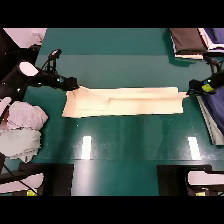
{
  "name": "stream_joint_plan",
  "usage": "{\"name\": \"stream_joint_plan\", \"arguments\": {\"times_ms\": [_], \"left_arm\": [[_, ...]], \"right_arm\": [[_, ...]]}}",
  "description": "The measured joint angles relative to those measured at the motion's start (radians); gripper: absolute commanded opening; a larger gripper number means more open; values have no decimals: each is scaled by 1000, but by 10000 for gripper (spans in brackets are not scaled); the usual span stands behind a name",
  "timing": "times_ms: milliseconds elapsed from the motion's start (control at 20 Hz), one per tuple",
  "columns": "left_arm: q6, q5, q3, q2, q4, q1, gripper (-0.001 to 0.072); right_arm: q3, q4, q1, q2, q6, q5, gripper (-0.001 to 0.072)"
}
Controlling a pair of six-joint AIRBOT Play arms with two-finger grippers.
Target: Fold the shirts.
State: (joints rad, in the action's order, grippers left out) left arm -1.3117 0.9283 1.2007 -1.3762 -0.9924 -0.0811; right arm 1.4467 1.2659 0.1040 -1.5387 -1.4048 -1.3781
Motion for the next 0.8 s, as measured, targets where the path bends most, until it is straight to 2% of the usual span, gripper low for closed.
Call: {"name": "stream_joint_plan", "arguments": {"times_ms": [50, 100, 150, 250, 300, 400, 450, 500, 600, 800], "left_arm": [[1, -20, 9, -13, -1, 1, 30], [1, -35, 15, -21, -2, 2, 30], [1, -50, 19, -27, -2, 2, 81], [1, -65, 27, -34, -2, 2, 651], [1, -64, 31, -37, -2, 2, 667], [1, -49, 43, -39, -1, 2, 516], [1, -38, 50, -40, -2, 2, 464], [1, -28, 55, -40, -2, 2, 361], [1, -12, 61, -40, 0, 2, 25], [2, 12, 66, -40, 5, 2, 28]], "right_arm": [[27, -29, 2, -32, -3, 10, 99], [55, -68, 7, -64, -4, 30, 374], [80, -106, 15, -94, -5, 51, 595], [124, -184, 33, -138, -4, 77, 599], [140, -211, 43, -153, 0, 82, 599], [156, -247, 70, -172, 24, 71, 599], [157, -260, 85, -178, 40, 46, 600], [150, -268, 100, -182, 55, 18, 601], [116, -280, 130, -187, 87, -33, 602], [0, -296, 176, -192, 154, -71, 602]]}}
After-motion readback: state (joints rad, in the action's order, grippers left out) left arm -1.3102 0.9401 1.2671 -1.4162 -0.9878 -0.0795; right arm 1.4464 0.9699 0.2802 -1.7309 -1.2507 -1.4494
